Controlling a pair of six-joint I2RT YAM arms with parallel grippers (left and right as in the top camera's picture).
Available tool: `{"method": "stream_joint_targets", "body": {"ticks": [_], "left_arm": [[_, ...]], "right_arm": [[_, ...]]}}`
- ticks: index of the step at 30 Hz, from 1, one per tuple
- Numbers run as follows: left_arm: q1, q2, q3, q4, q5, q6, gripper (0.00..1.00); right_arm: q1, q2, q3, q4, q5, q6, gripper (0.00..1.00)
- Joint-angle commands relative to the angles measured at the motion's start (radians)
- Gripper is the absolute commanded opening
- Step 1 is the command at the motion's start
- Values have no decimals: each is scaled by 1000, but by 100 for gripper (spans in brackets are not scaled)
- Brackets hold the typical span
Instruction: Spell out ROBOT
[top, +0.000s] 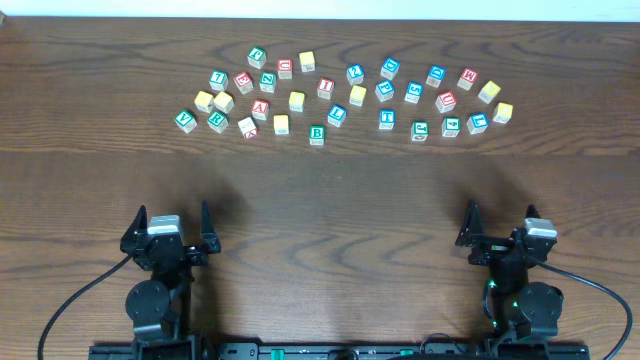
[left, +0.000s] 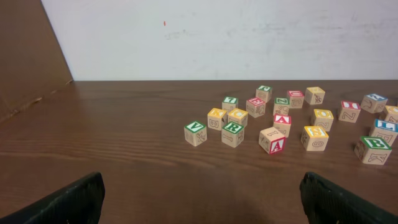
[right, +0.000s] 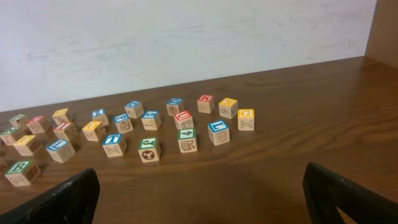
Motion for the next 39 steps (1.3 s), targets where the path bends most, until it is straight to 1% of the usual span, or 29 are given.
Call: {"method": "stream_joint_targets", "body": {"ticks": [1,12,39], "left_arm": [[-3,-6,-9,-42,42,17,99],[-3,-6,-9,-40,43,17,99],[-3,-6,-8,-40,42,17,99]], "right_arm": [[-9,2,-2,13,-2,-8,99],[-9,3,-2,-1,13,-7,99],[-9,3,-2,79,25,-8,99]]}}
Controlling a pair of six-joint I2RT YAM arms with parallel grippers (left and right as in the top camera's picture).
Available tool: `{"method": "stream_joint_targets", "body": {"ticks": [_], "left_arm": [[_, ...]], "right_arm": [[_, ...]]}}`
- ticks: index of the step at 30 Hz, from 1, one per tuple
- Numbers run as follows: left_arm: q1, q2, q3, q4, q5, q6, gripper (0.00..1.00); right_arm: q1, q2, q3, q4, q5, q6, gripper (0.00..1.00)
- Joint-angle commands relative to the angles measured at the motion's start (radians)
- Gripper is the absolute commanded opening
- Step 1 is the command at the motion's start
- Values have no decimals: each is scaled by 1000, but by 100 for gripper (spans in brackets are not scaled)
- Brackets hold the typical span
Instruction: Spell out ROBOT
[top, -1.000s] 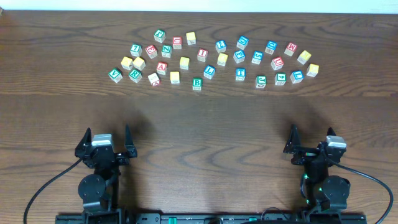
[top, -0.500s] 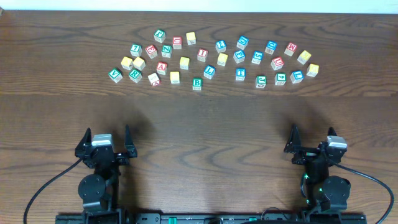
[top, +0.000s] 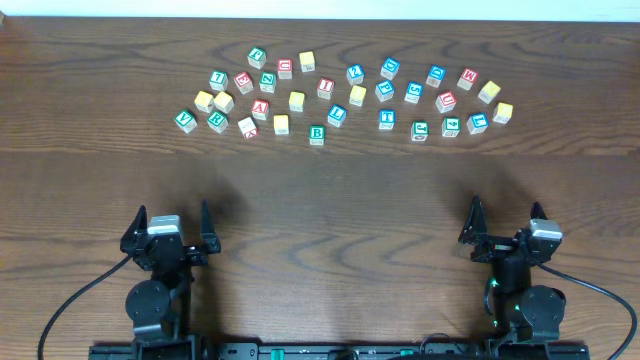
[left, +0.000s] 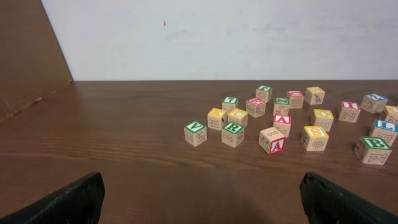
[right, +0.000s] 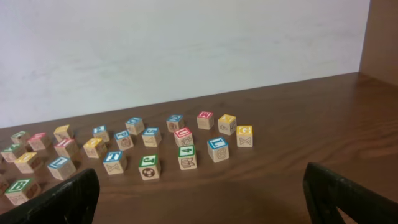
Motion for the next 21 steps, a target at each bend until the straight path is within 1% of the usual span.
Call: {"method": "stream_joint_targets", "body": {"ticks": [1,9,21], "left_arm": [[-3,-6,-8,-40,43,17,99],[-3,-6,1,-40,43,16,99],[-3,-6,13,-15,43,16,99]], "right_arm": [[-9,1,-2,15,12,-9,99],[-9,1,-2,44,11,-35,99],[-9,1,-2,70,11,-34,99]]}}
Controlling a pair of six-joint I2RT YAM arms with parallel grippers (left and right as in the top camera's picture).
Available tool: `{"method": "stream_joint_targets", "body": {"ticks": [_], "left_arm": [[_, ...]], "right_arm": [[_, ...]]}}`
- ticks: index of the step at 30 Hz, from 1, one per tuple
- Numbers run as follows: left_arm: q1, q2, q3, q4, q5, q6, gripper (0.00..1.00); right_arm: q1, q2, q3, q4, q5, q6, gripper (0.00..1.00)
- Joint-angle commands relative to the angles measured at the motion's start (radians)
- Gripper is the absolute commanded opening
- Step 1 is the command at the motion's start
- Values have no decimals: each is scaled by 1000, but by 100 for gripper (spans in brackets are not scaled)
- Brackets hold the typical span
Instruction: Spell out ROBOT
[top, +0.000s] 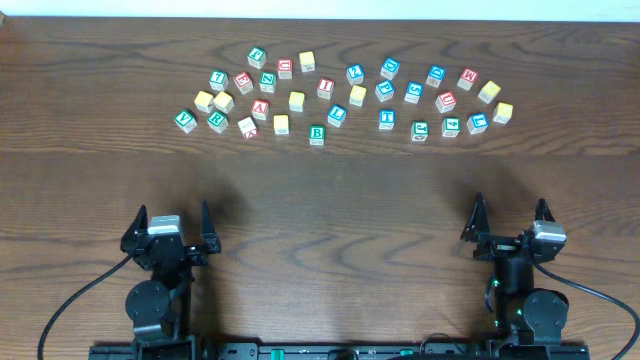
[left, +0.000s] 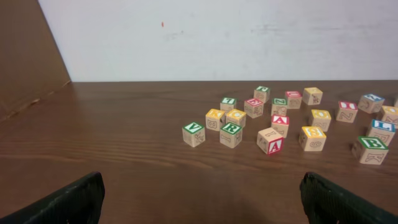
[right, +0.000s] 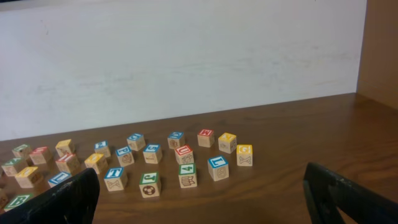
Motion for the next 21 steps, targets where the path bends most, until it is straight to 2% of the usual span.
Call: {"method": "stream_joint_targets", "body": {"ticks": [1,9,21], "left_arm": [[-3,-6,13,-21,35,16,99],[-3,-6,26,-21,35,-38,99],[-3,48,103,-36,35,-40,99]], "right_arm": [[-9,0,-2,5,11,-11,99],[-9,0,-2,10,12,-11,99],[-9,1,-1,63,11,-11,99]]}}
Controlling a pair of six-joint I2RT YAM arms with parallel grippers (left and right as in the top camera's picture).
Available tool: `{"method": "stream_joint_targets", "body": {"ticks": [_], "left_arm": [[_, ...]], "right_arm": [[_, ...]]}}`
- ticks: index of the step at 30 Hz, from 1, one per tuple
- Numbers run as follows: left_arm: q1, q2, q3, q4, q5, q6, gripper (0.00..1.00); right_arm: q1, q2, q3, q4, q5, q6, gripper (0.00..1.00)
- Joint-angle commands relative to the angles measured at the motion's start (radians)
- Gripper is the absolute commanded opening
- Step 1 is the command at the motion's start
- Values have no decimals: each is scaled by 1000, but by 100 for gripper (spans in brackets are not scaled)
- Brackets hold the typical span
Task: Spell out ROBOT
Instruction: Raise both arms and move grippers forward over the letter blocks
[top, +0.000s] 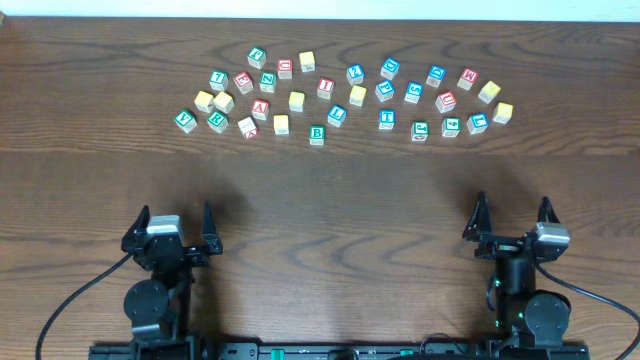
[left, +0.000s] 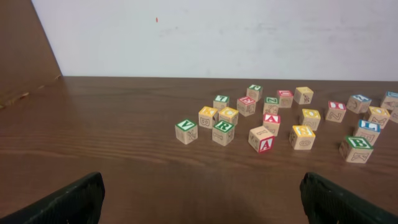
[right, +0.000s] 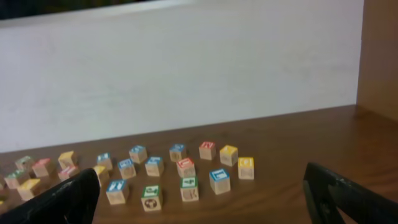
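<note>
Several wooden letter blocks lie scattered in a loose band (top: 340, 95) across the far side of the table. Among them are a green R block (top: 217, 121) (left: 223, 132), a green B block (top: 317, 133) (left: 357, 149) and a blue T block (top: 387, 119). My left gripper (top: 173, 222) (left: 202, 199) is open near the front edge, well short of the blocks, holding nothing. My right gripper (top: 512, 215) (right: 202, 193) is also open and empty, with the right-hand blocks (right: 186, 171) far ahead of it.
Bare brown wood (top: 330, 210) lies between the grippers and the blocks. A white wall (right: 186, 74) stands behind the table's far edge. A brown side panel (left: 18, 50) rises at the left and another one (right: 379, 50) at the right.
The right gripper has shifted slightly to the right and its view has tilted up, showing more wall. The left wrist view has shifted a little. No block has moved.
Both grippers stood open and empty near the front edge at every moment. The right gripper moved a little to the right from moment to moment, its view lifting each time. The left arm hardly moved. The blocks stayed where they were.
</note>
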Motion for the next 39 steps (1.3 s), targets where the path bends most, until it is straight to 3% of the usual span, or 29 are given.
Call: {"method": "stream_joint_targets", "body": {"ticks": [1,23,39], "left_arm": [[-3,49,79,1,16,-8,99],[-3,559,526,-86,16,-8,99],[-3,702,702,-202,37,-8,99]], "right_arm": [[-9,0,-1,7,12,-11,99],[-9,60,70,22,3,-10,99],[-9,506,405,-24,-116,-10,99]]}}
